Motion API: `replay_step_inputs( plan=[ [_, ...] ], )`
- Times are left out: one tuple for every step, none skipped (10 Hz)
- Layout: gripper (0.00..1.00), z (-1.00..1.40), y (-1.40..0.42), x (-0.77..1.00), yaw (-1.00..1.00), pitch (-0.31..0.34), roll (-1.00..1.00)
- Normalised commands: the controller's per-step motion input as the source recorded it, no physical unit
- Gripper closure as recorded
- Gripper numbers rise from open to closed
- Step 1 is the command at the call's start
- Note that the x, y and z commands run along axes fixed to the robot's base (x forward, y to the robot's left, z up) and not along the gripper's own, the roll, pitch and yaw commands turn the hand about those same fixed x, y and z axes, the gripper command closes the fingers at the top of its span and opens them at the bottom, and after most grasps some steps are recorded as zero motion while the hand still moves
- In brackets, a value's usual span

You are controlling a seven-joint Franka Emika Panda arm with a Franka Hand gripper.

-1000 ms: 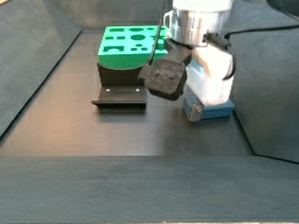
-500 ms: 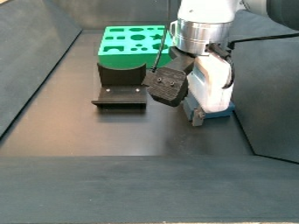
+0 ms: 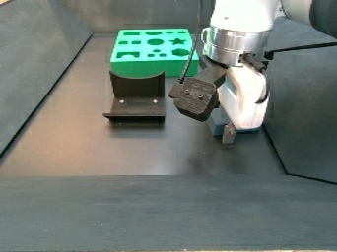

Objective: Pick up the rectangle object. Move up. Place the rectangle object on the fixture. Regrasp the rectangle object. Move to above the board. Insert the rectangle object.
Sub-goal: Pick up the rectangle object.

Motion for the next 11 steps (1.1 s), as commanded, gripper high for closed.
replay_step_inputs(
  plan=[
    [0.0, 0.0, 0.0, 0.04, 0.0, 0.004, -0.01],
    [0.0, -0.14, 0.0, 0.0, 0.0, -0.063, 0.0],
    [0.0, -0.55, 0.0, 0.0, 0.0, -0.326, -0.13],
    [0.0, -0.63, 0.0, 0.01, -0.03, -0.244, -0.15],
    [0.0, 0.0, 0.0, 0.0, 0.0, 0.0, 0.0],
    [1.0, 0.0, 0.0, 0.0, 0.0, 0.0, 0.0],
    [1.0, 0.0, 0.0, 0.0, 0.0, 0.0, 0.0],
    [1.0, 0.0, 0.0, 0.0, 0.0, 0.0, 0.0],
    [1.0, 0.0, 0.0, 0.0, 0.0, 0.0, 0.0],
    [1.0, 0.0, 0.0, 0.0, 0.0, 0.0, 0.0],
    [1.0, 0.0, 0.0, 0.0, 0.0, 0.0, 0.0]
  ],
)
